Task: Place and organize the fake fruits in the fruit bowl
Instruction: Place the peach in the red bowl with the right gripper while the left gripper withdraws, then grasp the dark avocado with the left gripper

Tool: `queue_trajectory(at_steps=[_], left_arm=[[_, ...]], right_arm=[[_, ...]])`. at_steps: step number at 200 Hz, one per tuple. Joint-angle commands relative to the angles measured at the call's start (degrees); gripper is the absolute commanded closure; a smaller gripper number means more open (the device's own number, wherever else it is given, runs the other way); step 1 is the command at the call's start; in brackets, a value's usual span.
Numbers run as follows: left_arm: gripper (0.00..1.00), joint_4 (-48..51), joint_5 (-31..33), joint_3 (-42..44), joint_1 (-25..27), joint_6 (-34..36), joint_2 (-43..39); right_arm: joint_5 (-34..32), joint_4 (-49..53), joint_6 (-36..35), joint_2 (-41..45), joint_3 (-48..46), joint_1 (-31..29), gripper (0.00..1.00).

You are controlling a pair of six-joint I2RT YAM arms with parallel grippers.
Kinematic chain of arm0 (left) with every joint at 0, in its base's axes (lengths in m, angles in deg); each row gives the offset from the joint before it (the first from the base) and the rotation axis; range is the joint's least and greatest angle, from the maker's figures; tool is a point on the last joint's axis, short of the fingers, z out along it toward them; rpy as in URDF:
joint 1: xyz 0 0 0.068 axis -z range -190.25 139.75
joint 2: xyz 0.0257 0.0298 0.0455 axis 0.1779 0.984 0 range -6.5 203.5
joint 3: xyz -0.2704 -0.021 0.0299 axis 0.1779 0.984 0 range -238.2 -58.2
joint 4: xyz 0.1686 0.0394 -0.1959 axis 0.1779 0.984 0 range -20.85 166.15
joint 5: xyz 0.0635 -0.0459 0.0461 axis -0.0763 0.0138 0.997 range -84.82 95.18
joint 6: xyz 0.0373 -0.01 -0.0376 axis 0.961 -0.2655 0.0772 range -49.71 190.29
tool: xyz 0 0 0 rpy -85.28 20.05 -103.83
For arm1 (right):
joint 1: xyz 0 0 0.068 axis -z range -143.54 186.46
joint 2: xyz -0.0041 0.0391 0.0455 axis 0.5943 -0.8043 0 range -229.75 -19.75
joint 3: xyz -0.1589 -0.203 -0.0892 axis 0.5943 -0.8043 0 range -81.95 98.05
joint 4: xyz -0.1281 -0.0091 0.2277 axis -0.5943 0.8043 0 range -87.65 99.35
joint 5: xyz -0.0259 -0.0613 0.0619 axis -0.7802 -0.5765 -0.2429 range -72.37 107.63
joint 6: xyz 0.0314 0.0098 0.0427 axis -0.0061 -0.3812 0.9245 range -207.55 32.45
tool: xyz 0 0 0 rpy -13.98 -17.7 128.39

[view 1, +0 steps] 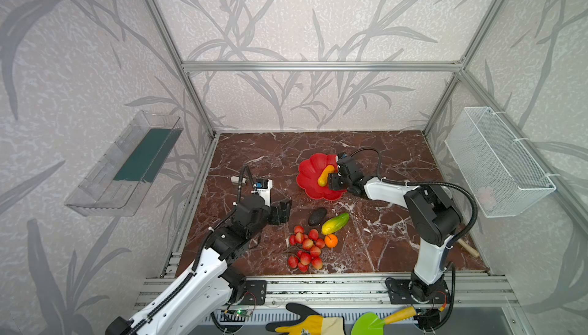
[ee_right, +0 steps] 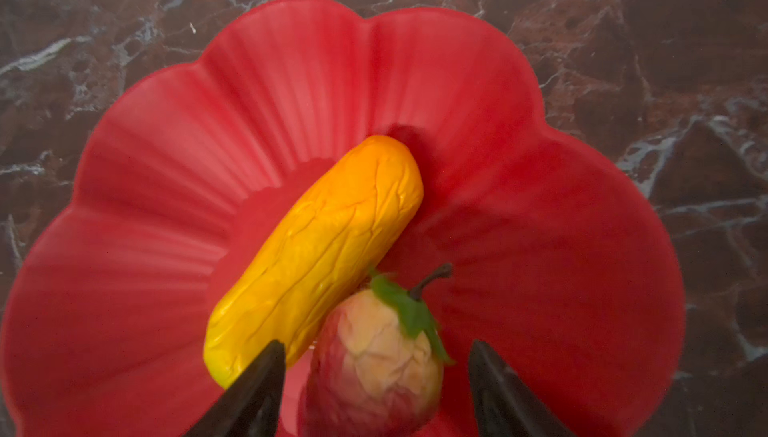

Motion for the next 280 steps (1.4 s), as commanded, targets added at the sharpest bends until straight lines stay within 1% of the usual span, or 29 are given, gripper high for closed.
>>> queue_trajectory(at_steps=[1,27,48,65,81,103,135,164,209,239,265,280], left_arm=[[0.12,-2.1,-3.5,-0.8,-0.2,0.4,2.7],[0.13,-4.9,-7.9,-2.1,-0.1,0.9,7.4],[0.15,-6.9,-11.0,-3.3,0.2,0.9,12.6],[0.17,-7.4,-13.1,-4.7,0.6,0.7,17.3],[0.19,-8.2,-15.1,-5.8,1.6,0.8,21.4],[0.20,-9.0,-15.2,-7.0,3.7,1.7,25.4],[0.20,-9.4,-12.7,-8.8,6.7,3.1,30.6],[0.20,-9.4,-10.6,-11.2,8.4,4.5,36.1],[0.23,-7.2,-8.5,-16.2,10.9,6.1,44.3],[0.33,-3.6,-7.5,-19.1,11.2,5.8,48.7],[0.39,-2.3,-7.3,-20.1,11.6,5.9,51.4],[0.46,-1.4,-6.4,-20.6,11.6,5.6,52.4]], right_arm=[[1.3,-2.0,-0.2,3.5,0.4,0.0,0.21],[1.9,-5.1,0.3,10.5,-5.2,0.0,0.17],[2.1,-9.2,1.6,19.5,-13.0,0.0,0.13],[1.8,-12.5,0.5,26.1,-19.8,0.0,0.09],[-0.2,-11.8,-1.0,32.0,-24.5,0.0,0.06],[-3.1,-7.6,-2.0,39.4,-29.0,0.0,0.02],[-3.7,-4.4,-0.8,47.6,-34.3,0.0,0.00],[-4.4,-2.5,-0.5,51.0,-36.1,0.0,0.01],[-4.2,-1.5,-0.8,52.1,-36.0,0.0,0.01],[-4.1,-1.3,-0.9,52.8,-36.3,0.1,0.01],[-4.1,-1.0,-0.9,53.6,-36.6,0.1,0.01],[-4.6,-1.1,-1.0,54.0,-36.9,0.1,0.01]])
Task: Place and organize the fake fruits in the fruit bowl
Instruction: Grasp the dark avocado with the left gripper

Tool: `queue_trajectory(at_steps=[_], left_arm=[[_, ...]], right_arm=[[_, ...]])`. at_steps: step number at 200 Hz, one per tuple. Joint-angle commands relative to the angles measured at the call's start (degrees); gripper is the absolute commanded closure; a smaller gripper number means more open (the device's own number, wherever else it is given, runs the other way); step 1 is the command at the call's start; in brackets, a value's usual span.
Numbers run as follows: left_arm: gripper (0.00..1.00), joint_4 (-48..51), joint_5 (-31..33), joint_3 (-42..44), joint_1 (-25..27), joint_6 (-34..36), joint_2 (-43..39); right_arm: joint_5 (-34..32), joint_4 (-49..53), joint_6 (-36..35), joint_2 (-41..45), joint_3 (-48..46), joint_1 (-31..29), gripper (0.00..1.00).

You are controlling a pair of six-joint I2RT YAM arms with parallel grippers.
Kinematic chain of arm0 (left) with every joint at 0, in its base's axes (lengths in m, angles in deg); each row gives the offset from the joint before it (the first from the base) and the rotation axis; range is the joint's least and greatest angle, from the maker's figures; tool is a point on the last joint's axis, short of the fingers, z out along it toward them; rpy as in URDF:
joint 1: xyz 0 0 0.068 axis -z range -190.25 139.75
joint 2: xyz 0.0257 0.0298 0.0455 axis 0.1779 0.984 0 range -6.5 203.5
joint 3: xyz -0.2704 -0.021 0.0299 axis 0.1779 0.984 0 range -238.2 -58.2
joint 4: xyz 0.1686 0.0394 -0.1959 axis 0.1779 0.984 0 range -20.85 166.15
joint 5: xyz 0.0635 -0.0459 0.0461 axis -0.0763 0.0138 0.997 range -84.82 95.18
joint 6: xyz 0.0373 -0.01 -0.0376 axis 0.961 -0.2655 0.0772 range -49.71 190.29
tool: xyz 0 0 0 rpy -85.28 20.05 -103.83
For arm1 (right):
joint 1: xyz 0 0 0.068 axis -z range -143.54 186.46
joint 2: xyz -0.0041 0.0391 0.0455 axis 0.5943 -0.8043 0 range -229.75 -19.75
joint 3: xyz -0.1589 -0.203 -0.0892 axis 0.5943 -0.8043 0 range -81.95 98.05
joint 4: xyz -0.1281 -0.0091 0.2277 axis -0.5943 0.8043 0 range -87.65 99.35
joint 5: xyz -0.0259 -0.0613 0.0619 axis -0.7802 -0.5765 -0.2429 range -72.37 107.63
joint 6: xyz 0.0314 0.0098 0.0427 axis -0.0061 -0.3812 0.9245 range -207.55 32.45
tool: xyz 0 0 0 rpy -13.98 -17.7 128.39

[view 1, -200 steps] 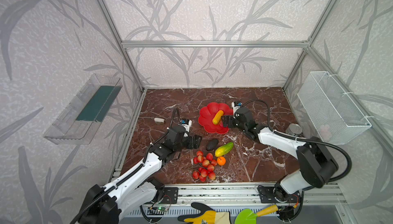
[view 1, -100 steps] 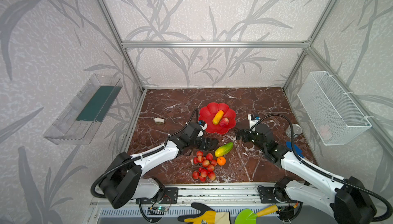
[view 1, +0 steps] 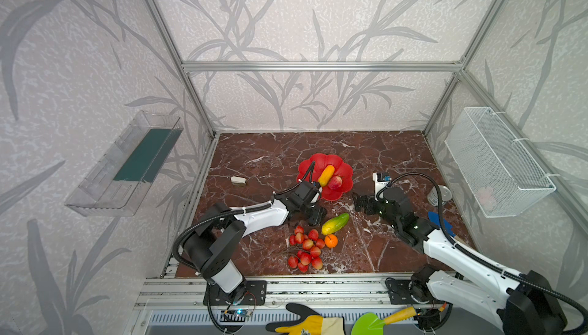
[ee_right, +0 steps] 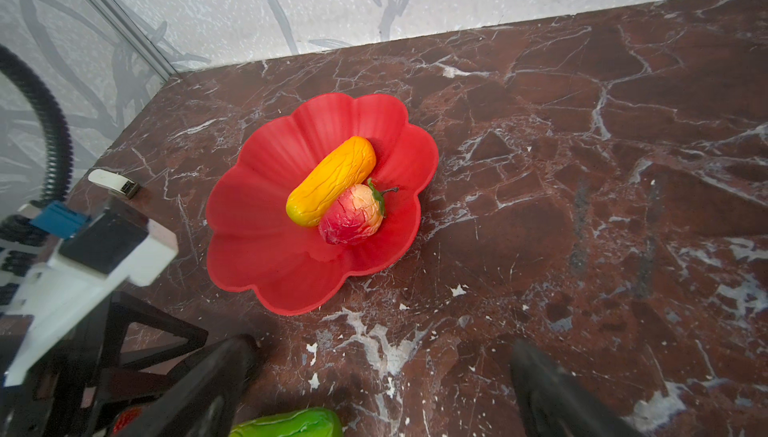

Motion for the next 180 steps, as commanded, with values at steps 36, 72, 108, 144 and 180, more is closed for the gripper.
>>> queue_trajectory(at_steps=[36,72,108,144,180], left_arm=[[0.60,4.6,4.9,-0.8,0.3,0.9,-1.7],[0.67,10.3,11.2,1.1,0.3,2.3,-12.5],[0.66,8.8,16.0,3.2,-0.3,3.5,-24.6],[0.65,4.5,14.8,-2.9,-4.0,6.5,-21.6],[0.65,2.9,10.9,-13.7,-7.2,7.3,-9.3]], right_arm=[[-1.3,0.1,0.0,1.9,-0.9,0.0,0.01],[-1.2,-0.8,0.6,1.3,-1.2,0.0,0.01],[-1.1,-2.6,0.9,-0.3,-1.5,0.1,0.01],[0.3,-2.4,1.5,-2.5,-0.8,0.2,0.01],[0.8,-1.3,2.2,-1.7,-1.7,0.2,0.01]])
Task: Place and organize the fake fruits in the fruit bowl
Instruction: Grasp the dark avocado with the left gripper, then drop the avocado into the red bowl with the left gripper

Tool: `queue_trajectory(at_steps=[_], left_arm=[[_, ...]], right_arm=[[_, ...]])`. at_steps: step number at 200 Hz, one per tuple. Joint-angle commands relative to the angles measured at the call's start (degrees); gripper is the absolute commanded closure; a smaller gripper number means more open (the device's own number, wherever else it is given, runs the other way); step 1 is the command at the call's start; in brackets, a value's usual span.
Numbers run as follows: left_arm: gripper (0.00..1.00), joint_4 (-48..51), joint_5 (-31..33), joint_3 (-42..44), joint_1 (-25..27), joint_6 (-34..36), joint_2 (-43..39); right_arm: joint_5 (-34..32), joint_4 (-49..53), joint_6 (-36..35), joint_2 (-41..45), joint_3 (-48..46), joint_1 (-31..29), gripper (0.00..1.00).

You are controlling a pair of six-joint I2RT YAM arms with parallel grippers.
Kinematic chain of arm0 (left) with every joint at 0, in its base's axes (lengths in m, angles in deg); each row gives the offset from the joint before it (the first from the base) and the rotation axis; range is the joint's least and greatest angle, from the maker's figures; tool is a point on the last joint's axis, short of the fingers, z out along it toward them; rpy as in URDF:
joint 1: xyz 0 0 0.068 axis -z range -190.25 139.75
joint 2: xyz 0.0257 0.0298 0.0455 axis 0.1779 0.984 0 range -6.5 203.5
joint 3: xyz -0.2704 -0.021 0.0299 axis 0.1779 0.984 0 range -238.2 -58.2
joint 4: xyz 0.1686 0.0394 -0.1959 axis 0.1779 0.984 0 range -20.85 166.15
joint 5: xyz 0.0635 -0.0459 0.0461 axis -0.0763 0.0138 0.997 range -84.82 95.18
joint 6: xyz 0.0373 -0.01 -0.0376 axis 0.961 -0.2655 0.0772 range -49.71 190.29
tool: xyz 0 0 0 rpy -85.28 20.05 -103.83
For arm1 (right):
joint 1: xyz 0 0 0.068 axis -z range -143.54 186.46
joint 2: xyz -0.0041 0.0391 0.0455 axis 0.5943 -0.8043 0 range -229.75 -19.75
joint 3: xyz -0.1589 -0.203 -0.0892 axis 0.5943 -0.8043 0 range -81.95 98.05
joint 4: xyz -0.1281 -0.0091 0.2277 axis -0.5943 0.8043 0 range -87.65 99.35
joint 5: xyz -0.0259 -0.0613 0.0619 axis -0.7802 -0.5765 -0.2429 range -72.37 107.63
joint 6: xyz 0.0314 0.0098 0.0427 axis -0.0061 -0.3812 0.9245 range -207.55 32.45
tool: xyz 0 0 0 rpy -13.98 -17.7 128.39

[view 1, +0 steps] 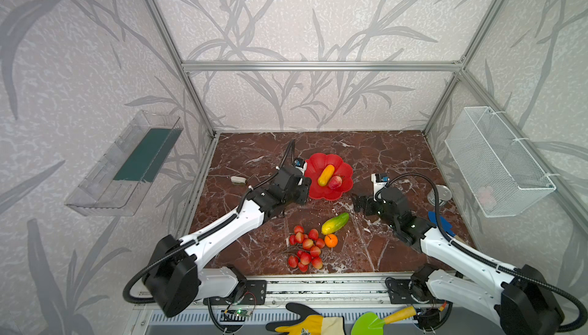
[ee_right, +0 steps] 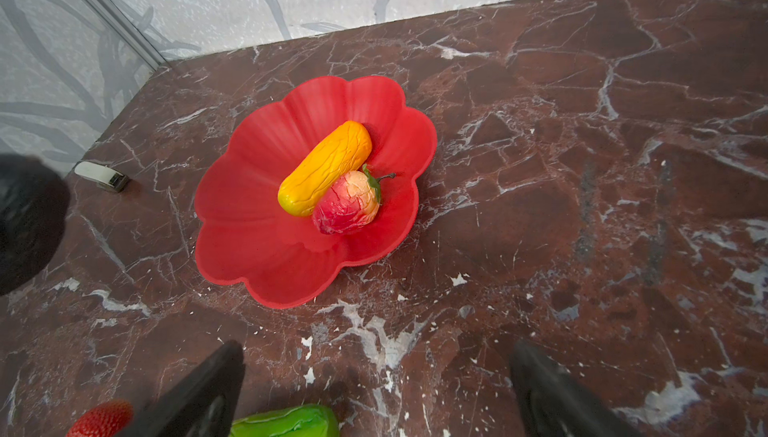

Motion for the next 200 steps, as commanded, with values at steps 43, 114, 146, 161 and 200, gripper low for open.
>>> queue_trajectory(at_steps=[43,114,146,161,200], left_arm=[[0.66,0.1,-4.3,-19.6,-4.3,2.0,22.0],[0.64,-0.1,-10.6,-25.6,-7.0,-2.0,35.8],[0.51,-0.2,-10.6,-26.2,-7.2,-3.6,37.5],[0.44,-0.3,-11.5,-26.0,-7.6,-4.1,36.8],[0.34,-4.2,-13.4,-22.9,-8.2,-5.1,28.7]], right_arm=[[0.8,2.4,1.8,3.6,-2.7,0.1,0.01],[2.2,4.1,2.6,5.4,-3.6,0.1,0.01],[3.2,3.8,4.2,3.7,-3.8,0.1,0.01],[4.2,3.3,5.2,3.0,-3.9,0.1,0.01],[6.6,2.5,7.4,0.2,-3.1,-0.9,0.01]])
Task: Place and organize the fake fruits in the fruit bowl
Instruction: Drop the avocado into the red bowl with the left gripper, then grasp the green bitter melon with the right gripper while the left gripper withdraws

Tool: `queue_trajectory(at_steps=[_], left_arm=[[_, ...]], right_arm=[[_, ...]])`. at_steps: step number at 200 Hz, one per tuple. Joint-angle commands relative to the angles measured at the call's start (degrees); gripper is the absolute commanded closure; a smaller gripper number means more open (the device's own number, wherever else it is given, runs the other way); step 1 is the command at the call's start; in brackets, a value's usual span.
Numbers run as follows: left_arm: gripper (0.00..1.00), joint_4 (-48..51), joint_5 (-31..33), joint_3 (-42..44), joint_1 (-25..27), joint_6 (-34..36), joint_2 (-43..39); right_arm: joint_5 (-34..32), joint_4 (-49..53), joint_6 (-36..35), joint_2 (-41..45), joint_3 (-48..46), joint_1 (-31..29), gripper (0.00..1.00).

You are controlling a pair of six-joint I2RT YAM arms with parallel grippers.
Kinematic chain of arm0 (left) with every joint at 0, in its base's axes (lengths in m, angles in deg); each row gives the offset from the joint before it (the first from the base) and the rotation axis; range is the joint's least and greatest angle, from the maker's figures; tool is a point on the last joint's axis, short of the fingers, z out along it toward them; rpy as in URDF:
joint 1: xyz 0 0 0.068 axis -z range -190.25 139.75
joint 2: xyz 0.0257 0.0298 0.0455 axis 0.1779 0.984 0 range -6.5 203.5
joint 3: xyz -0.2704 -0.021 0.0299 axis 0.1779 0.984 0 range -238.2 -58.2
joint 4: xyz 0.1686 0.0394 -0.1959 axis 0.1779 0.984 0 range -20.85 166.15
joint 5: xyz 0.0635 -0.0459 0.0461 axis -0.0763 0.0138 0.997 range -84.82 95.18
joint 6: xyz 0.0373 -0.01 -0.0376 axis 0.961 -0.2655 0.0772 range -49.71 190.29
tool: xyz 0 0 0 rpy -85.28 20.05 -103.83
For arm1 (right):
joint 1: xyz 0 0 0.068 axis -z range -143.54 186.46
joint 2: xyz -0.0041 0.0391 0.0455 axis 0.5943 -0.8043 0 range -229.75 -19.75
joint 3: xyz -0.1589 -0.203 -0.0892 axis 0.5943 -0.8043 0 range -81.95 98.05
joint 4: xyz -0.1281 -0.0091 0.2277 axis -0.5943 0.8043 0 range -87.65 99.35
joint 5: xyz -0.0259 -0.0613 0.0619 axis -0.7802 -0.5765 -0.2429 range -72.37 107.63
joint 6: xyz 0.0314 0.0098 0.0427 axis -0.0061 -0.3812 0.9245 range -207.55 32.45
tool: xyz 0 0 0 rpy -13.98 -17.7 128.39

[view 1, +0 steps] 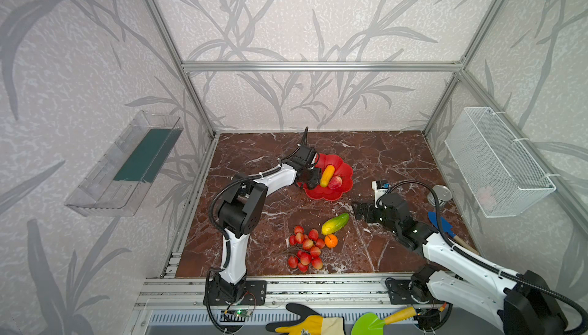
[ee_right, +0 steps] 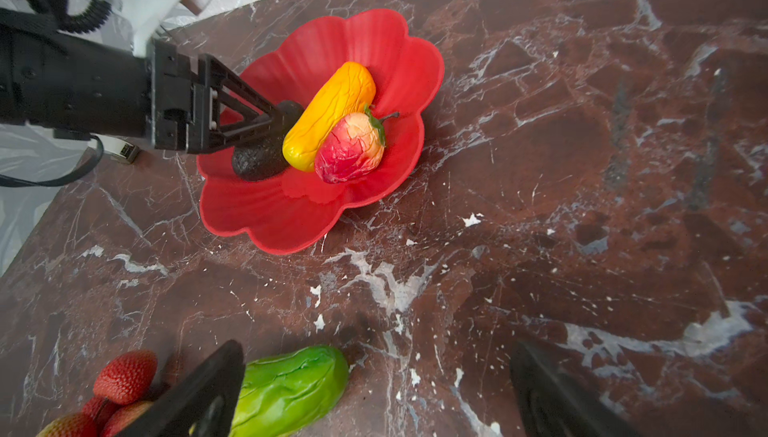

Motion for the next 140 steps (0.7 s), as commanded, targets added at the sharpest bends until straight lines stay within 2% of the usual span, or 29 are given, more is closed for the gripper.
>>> queue_trajectory(at_steps=[1,47,65,90,120,140], left_arm=[[0.34,-3.9,-1.8,1.2,-0.6,-1.1,-7.7],[0.27,-14.9,0.9,12.7,-0.9,-2.8,-24.0],[0.24,-19.4,3.7,19.7,-1.1,-3.2,-31.4],[0.21,-24.6,5.5,29.7,-1.4,-4.3,-41.5],[0.17,-25.5,10.4,39.1,-1.7,-5.3,-51.5],[0.15,-23.0,13.4,42.4,-2.0,-5.5,-56.2]], right_arm=[[1.7,-0.7,2.3,-1.7,0.3,-1.0,0.02],[-3.0,-1.1,6.8,-7.4,2.3,-8.8,0.03],[-4.0,-2.5,13.0,-10.1,2.2,-11.4,0.03],[-7.9,-5.3,18.2,-13.4,2.1,-16.1,0.04],[-10.3,-8.6,23.3,-17.3,2.2,-18.7,0.04],[-10.5,-10.6,25.8,-19.7,2.8,-19.3,0.04]])
